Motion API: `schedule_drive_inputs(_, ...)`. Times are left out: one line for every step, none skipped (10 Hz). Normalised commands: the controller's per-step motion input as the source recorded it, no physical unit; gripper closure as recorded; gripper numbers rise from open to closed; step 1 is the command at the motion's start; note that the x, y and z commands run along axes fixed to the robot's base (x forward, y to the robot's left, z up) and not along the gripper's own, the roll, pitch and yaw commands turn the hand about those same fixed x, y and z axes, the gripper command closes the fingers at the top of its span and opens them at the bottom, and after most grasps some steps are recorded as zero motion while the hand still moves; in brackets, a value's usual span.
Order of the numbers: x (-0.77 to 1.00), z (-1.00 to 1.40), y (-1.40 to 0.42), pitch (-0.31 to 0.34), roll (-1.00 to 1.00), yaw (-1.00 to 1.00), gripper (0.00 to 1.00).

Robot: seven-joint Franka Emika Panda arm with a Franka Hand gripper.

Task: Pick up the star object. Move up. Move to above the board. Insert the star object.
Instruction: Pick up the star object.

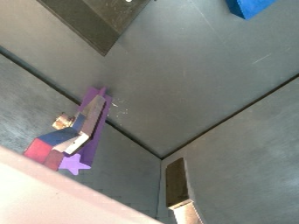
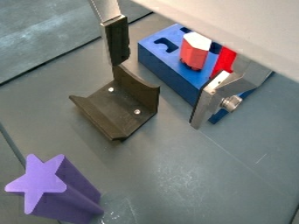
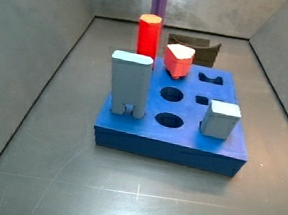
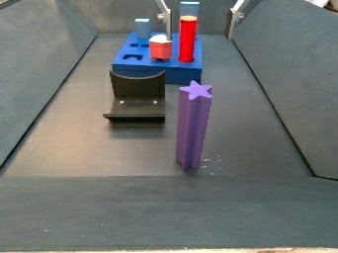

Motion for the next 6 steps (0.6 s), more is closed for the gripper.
schedule_drive_inputs(-0.01,-0.09,0.07,0.003,0.06,0.01,0.0)
schedule_drive_inputs(0.0,-0.08,0.43,0.0,0.0,0.36,0.0)
schedule_drive_inputs(0.0,0.0,0.51,-0.034,-0.16,0.48,0.0)
schedule_drive_inputs(0.0,0.0,0.53,-0.033,-0.15,0.47,0.0)
schedule_drive_inputs(0.0,0.0,0.53,-0.027,-0.14,0.46,0.0)
schedule_drive_inputs(0.04,0.0,0.49,-0.061,-0.14,0.49,0.0)
